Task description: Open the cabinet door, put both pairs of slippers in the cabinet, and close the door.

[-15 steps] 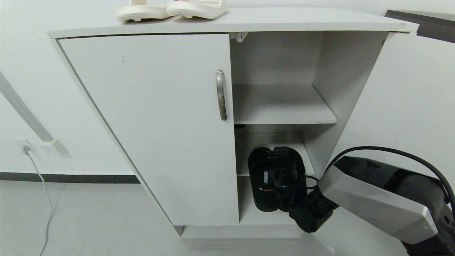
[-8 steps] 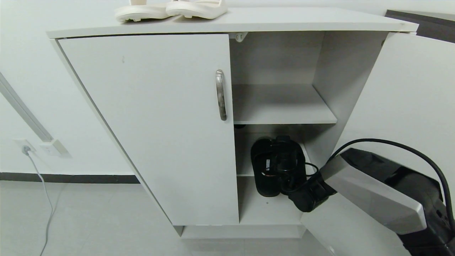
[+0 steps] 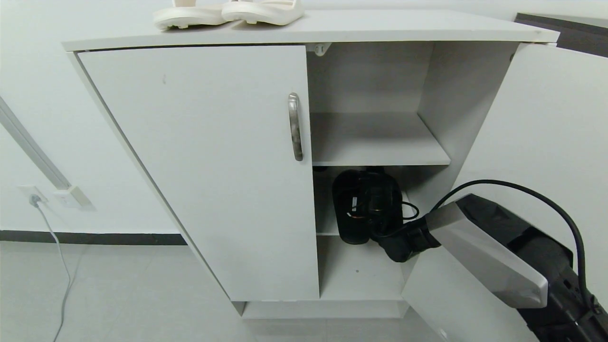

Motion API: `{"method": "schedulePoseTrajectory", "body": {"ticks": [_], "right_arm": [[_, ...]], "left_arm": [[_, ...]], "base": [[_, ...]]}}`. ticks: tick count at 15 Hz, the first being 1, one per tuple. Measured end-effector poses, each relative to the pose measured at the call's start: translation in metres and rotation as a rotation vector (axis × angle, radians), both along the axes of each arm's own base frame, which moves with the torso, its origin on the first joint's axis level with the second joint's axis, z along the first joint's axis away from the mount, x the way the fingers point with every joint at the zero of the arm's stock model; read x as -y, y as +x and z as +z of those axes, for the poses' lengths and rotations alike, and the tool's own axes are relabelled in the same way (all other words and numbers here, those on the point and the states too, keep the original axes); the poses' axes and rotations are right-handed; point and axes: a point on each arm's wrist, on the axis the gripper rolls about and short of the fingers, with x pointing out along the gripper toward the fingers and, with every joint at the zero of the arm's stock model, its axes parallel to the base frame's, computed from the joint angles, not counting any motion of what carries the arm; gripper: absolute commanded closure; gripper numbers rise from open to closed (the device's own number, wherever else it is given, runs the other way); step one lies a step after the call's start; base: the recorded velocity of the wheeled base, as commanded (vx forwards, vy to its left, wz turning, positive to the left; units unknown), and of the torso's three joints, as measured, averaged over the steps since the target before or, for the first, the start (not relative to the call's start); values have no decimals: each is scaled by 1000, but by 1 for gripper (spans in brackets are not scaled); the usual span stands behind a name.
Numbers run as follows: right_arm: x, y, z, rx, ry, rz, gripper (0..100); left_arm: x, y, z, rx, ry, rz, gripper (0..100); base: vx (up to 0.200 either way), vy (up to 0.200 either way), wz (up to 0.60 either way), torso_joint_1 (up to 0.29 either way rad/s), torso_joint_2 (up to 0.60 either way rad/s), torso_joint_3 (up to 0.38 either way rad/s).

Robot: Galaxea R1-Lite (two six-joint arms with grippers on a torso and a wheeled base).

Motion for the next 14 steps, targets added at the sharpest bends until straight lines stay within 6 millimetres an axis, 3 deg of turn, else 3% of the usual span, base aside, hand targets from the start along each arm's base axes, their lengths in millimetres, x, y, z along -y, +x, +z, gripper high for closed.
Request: {"method": "schedulePoseTrajectory", "body": {"ticks": [9,10,14], "right_arm": [[0,13,-12,-14,-1,-8,100],[0,13,-13,-15,-1,-7,0],[1,9,-20,-26,-8,-7,0]], "left_arm": [[0,0,0,0,1,0,100],[0,0,0,0,1,0,100],[0,0,0,0,0,0,100]], "base": [[0,0,0,0,0,0],[0,0,0,0,0,0],[0,0,0,0,0,0]]}}
